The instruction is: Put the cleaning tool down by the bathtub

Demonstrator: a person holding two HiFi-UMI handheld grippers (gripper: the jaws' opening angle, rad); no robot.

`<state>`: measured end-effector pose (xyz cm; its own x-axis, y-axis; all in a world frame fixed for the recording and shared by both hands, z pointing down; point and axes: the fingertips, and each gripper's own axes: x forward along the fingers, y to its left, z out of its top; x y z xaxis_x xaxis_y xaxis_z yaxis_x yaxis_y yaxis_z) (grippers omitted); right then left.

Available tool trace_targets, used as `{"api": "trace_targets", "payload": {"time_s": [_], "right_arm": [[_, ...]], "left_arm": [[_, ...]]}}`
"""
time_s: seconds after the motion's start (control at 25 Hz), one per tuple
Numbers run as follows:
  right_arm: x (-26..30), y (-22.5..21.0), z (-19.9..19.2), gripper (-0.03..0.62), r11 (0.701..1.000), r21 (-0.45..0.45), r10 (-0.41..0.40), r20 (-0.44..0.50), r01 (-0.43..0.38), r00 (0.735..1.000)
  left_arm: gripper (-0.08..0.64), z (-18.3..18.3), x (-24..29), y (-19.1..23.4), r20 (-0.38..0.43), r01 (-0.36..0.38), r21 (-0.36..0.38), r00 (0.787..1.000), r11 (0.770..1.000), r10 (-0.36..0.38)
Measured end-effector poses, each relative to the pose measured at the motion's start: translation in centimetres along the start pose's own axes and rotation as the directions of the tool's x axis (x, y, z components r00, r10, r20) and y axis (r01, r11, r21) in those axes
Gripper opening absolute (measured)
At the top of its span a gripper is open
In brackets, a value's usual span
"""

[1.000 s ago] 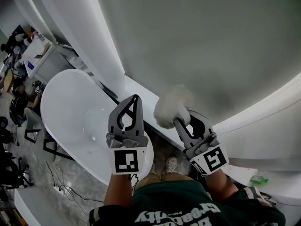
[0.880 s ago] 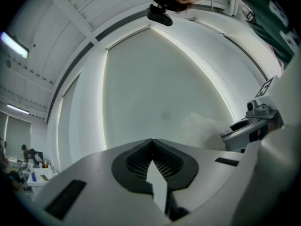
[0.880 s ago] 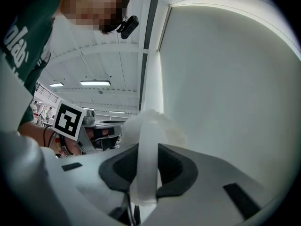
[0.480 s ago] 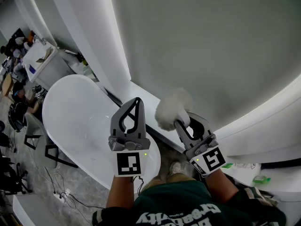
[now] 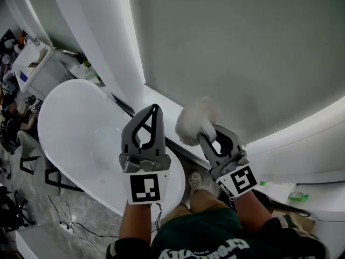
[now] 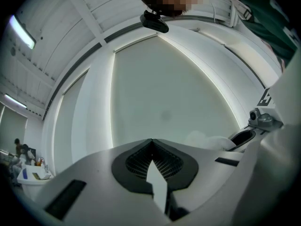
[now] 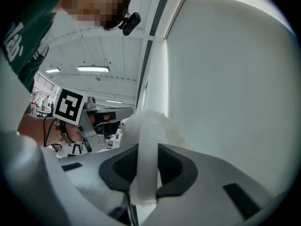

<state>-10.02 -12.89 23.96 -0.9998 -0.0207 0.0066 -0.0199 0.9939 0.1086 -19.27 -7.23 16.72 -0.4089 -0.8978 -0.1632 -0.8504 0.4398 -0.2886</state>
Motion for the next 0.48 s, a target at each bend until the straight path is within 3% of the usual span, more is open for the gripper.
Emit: {"api": "trace_targets", "payload": {"time_s": [0.48], "right_arm": [[6.2,-5.7,-7.9,0.093,0.996,0.060,0.066,-0.071,-0.062,0.995]], "left_arm": [[0.006,-7.7,6.4,-0.1,-0.038,-0.060,0.001,0.997,0.998,0.060]]}}
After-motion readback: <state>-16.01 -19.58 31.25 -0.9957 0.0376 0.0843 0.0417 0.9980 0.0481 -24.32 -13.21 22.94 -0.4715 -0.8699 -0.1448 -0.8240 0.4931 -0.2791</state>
